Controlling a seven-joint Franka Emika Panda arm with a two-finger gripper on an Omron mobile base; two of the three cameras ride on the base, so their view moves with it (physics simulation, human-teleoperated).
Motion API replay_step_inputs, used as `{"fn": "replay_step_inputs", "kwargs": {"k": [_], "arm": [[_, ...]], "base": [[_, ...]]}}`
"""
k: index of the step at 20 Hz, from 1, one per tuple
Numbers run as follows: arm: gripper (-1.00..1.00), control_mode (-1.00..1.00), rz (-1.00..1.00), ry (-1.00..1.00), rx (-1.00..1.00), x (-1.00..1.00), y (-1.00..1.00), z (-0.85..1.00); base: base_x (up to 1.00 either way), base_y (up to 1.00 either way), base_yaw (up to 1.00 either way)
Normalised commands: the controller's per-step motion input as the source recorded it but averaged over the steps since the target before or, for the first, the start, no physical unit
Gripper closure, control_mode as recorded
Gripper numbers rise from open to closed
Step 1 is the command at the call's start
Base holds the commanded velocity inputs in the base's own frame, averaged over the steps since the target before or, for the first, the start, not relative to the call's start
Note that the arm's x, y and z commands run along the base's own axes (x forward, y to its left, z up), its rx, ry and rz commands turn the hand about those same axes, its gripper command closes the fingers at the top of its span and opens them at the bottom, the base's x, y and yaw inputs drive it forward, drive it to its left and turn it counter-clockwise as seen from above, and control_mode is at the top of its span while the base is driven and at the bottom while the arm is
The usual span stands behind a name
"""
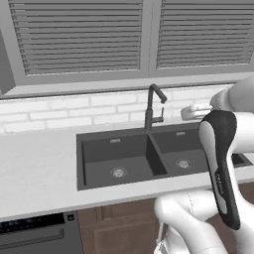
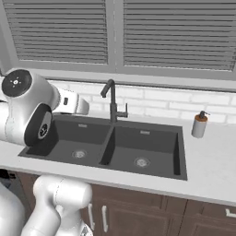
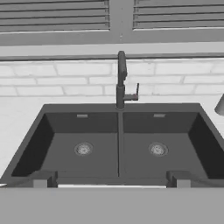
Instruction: Navigate to the stand mixer.
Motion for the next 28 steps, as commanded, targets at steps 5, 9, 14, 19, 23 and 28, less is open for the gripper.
{"fn": "replay_step_inputs", "kwargs": {"k": [5, 9, 14, 19, 23, 28], "arm": [[-1.0, 1.0, 0.0, 0.0, 0.0, 0.0, 0.0, 0.0], [-1.0, 1.0, 0.0, 0.0, 0.0, 0.0, 0.0, 0.0], [-1.0, 1.0, 0.0, 0.0, 0.0, 0.0, 0.0, 0.0], [-1.0, 1.0, 0.0, 0.0, 0.0, 0.0, 0.0, 0.0], [-1.0, 1.0, 0.0, 0.0, 0.0, 0.0, 0.0, 0.0], [-1.0, 1.0, 0.0, 0.0, 0.0, 0.0, 0.0, 0.0]], "base": [[-0.71, -0.54, -0.04], [-0.8, -0.61, -0.33], [-0.23, -0.29, -0.74], [0.0, -0.16, -0.95], [0.0, 0.0, -1.0], [0.0, 0.0, -1.0]]}}
